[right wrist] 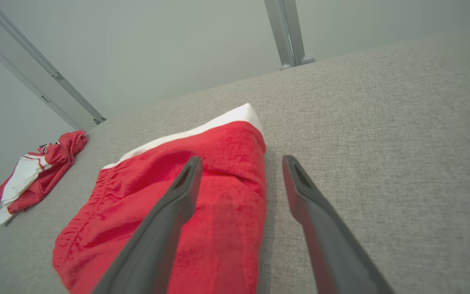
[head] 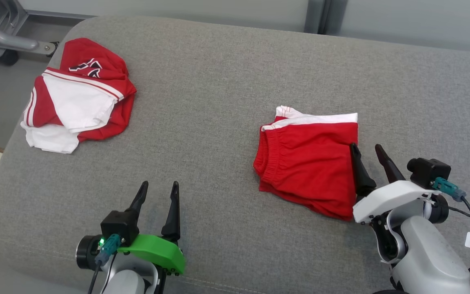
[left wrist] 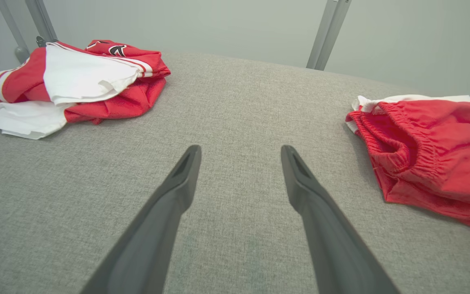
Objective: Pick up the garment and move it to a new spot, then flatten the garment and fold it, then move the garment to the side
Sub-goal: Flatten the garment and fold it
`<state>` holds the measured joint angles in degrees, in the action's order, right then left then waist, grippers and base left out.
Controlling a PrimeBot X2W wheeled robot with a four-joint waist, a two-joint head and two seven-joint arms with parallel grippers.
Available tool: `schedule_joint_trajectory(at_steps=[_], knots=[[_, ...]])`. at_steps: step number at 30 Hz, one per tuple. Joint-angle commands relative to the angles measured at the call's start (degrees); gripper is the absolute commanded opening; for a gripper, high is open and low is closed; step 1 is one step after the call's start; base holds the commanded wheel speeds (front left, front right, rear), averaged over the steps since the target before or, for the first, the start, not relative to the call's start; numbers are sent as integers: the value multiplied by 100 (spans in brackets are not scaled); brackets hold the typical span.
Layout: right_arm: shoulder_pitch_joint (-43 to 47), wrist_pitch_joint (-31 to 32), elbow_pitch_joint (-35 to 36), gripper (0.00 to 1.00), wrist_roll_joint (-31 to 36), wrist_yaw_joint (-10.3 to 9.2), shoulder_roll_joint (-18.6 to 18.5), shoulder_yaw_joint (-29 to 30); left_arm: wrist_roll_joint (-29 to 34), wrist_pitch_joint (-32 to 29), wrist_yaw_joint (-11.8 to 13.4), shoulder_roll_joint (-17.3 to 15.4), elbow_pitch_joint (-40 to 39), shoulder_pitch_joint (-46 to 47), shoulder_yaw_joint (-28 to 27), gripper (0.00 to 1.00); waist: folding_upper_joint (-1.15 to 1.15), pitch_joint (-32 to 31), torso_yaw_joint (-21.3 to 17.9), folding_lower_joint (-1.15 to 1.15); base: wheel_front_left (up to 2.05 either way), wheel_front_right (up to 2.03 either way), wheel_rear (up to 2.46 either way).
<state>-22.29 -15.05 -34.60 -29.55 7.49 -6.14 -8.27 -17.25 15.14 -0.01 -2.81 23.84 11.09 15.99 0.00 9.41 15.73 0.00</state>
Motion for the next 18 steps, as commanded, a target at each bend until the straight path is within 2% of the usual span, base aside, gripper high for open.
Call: schedule_joint_trajectory(at_steps=[1, 7, 18], knots=[[91, -14, 60, 100, 169, -1, 7, 86, 40, -2, 24, -18, -17, -112, -28, 100, 0, -20, 21, 0, 0, 0, 0], [278, -14, 256, 100, 874, -1, 144, 527, 117, -2, 51, -17, 6, -190, -180, 100, 0, -134, -121, 0, 0, 0, 0], [861, -14, 726, 100, 1811, -1, 292, 1344, 354, -2, 60, -17, 0, -329, -574, 100, 0, -367, -675, 0, 0, 0, 0]])
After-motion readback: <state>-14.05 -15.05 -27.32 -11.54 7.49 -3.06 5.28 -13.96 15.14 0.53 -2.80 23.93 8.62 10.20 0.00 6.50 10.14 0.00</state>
